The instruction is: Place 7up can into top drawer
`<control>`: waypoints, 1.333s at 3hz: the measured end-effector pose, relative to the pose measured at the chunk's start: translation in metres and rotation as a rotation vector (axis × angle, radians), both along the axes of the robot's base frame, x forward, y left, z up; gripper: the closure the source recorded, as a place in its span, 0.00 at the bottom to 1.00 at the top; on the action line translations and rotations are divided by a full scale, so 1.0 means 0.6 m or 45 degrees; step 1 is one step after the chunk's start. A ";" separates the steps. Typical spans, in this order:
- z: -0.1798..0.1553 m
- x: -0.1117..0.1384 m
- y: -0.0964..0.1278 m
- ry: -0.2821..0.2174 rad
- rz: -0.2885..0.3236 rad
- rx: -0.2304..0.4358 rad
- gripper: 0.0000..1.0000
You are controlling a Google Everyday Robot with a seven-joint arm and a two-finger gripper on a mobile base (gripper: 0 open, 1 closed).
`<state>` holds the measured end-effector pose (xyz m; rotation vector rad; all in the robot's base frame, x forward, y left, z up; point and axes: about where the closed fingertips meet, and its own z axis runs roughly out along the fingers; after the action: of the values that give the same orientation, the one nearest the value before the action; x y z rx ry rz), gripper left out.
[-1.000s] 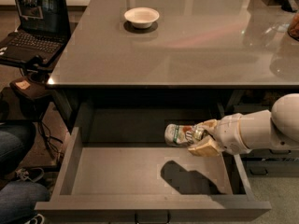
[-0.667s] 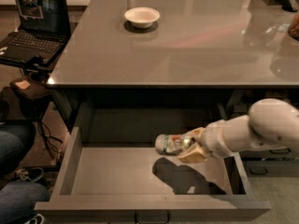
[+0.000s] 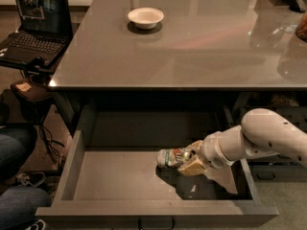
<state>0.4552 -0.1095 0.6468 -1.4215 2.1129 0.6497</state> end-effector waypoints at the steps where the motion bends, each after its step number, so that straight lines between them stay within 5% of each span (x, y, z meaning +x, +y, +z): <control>1: 0.000 0.000 0.000 0.000 0.000 0.000 0.58; 3: 0.000 0.000 0.000 0.000 0.000 0.000 0.12; 4: 0.000 0.000 0.000 0.000 0.000 0.000 0.00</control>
Offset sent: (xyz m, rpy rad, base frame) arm 0.0000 0.0000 0.0000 0.0000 0.0000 0.0000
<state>0.4552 -0.1094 0.6467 -1.4217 2.1128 0.6498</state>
